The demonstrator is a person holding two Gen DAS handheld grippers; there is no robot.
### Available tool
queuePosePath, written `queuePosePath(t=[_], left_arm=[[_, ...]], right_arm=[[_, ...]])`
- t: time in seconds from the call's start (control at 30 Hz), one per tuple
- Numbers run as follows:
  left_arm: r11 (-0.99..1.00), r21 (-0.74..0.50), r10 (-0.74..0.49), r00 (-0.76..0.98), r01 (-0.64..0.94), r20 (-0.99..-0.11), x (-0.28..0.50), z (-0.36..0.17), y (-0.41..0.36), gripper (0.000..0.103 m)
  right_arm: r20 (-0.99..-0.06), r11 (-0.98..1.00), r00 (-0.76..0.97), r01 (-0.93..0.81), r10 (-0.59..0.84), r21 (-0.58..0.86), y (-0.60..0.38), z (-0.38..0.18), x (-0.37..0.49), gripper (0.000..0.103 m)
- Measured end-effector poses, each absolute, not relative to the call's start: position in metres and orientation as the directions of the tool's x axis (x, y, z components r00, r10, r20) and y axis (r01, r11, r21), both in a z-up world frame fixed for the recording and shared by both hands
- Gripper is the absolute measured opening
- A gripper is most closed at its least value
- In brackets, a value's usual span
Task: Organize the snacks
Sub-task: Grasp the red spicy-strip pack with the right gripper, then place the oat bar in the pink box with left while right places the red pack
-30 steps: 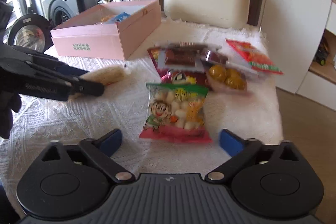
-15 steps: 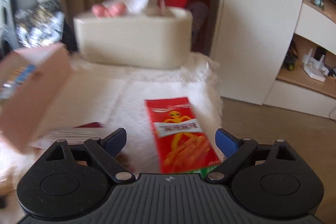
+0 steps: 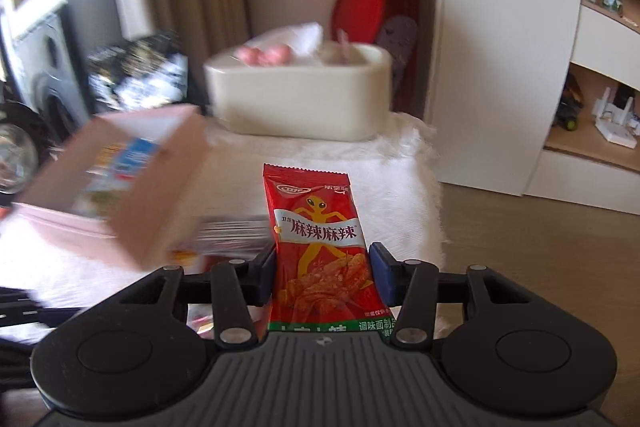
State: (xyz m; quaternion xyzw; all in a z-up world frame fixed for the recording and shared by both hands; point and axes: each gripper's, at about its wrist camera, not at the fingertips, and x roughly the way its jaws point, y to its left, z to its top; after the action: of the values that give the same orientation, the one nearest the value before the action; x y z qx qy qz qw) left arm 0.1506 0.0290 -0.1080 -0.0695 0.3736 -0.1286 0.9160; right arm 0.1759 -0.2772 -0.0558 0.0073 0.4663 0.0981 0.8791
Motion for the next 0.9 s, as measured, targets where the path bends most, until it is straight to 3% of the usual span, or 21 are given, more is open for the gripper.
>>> queuePosePath(t=[0.33,0.53,0.77,0.9], left_arm=[[0.944,-0.256,-0.328,0.670,0.207,-0.666,0.075,-0.088,0.043,0.036],[0.968,-0.221,-0.233,0.757,0.120,-0.610,0.043,-0.051,0.079,0.036],[0.975,-0.223,-0.114,0.894,0.016,-0.433,0.075,0.016,0.119,0.036],[0.958,-0.285,-0.111,0.892,-0.021,-0.439,0.136,0.028,0.126,0.036]], right_arm=[[-0.817,0.927,0.476,-0.331,0.326,0.177,-0.221,-0.013,0.093,0.048],[-0.787,0.878,0.470,-0.442,0.400,0.183,-0.183,0.007,0.063,0.048],[-0.708,0.847,0.554,-0.517,0.439,0.120,-0.161,0.045,0.042,0.048],[-0.699,0.853,0.571,-0.510,0.430,0.108,-0.160,0.048,0.042,0.048]])
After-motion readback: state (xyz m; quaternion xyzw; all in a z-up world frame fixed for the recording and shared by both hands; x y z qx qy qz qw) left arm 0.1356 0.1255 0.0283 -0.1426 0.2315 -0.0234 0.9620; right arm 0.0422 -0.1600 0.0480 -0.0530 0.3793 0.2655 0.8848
